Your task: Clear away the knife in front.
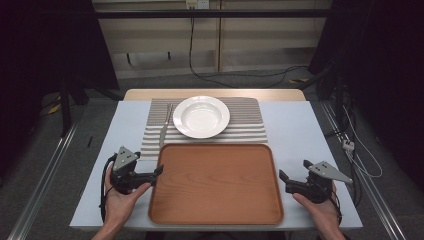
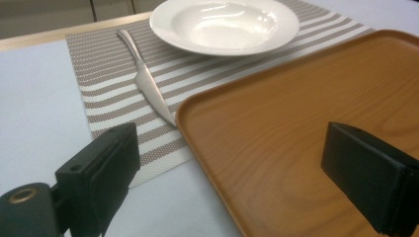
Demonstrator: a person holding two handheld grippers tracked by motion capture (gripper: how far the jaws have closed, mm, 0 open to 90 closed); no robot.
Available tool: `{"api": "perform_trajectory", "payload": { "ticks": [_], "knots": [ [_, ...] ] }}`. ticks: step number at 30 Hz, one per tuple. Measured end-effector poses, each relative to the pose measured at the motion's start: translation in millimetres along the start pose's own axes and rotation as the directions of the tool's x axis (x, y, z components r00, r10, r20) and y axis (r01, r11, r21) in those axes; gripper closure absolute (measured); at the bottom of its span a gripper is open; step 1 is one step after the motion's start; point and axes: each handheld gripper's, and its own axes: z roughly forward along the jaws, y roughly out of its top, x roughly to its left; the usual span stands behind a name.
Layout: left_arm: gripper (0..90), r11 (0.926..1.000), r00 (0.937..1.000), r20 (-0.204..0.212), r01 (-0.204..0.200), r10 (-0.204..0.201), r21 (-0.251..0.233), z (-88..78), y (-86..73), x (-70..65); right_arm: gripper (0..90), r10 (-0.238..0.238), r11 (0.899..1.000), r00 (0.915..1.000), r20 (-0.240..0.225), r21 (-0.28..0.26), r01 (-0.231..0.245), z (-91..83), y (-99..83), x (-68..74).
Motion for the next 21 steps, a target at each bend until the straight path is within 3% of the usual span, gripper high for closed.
{"api": "perform_trajectory", "payload": {
  "ticks": [2, 5, 9, 12, 14, 21],
  "knots": [
    [7.8, 0.9996, 0.9998, 0.012, 0.018, -0.019, 0.020, 3.6, 2.9, 2.4, 7.0, -0.001, 1.000, 1.0000, -0.001, -0.003, 0.001, -0.1, 0.0, -0.3],
    [11.4, 0.9996, 1.0000, 0.002, 0.006, -0.006, 0.028, 7.8, 8.5, 5.0, 7.1, 0.000, 1.000, 0.9999, -0.010, -0.003, 0.000, -0.1, -0.3, -0.1],
    [9.6, 0.9991, 0.9999, -0.012, 0.007, -0.006, 0.041, 15.6, 18.3, 11.3, 7.2, 0.000, 1.000, 0.9999, -0.014, -0.002, 0.000, 0.3, -0.3, -1.0],
    [15.0, 0.9982, 0.9996, -0.007, 0.027, -0.027, 0.053, 22.8, 25.5, 19.2, 7.2, 0.003, 1.000, 0.9999, -0.014, -0.002, -0.004, 1.2, 0.0, -1.5],
    [12.8, 0.9980, 0.9988, -0.003, 0.049, -0.049, 0.041, 27.1, 29.2, 23.4, 7.2, 0.004, 1.000, 0.9999, -0.016, 0.000, -0.004, 1.3, 0.1, -1.2],
    [15.5, 0.9943, 0.9990, 0.018, 0.039, -0.041, 0.099, 44.2, 44.6, 29.9, 7.3, 0.001, 1.000, 0.9998, -0.020, 0.002, -0.001, 2.6, 0.7, 0.0]
  ]
}}
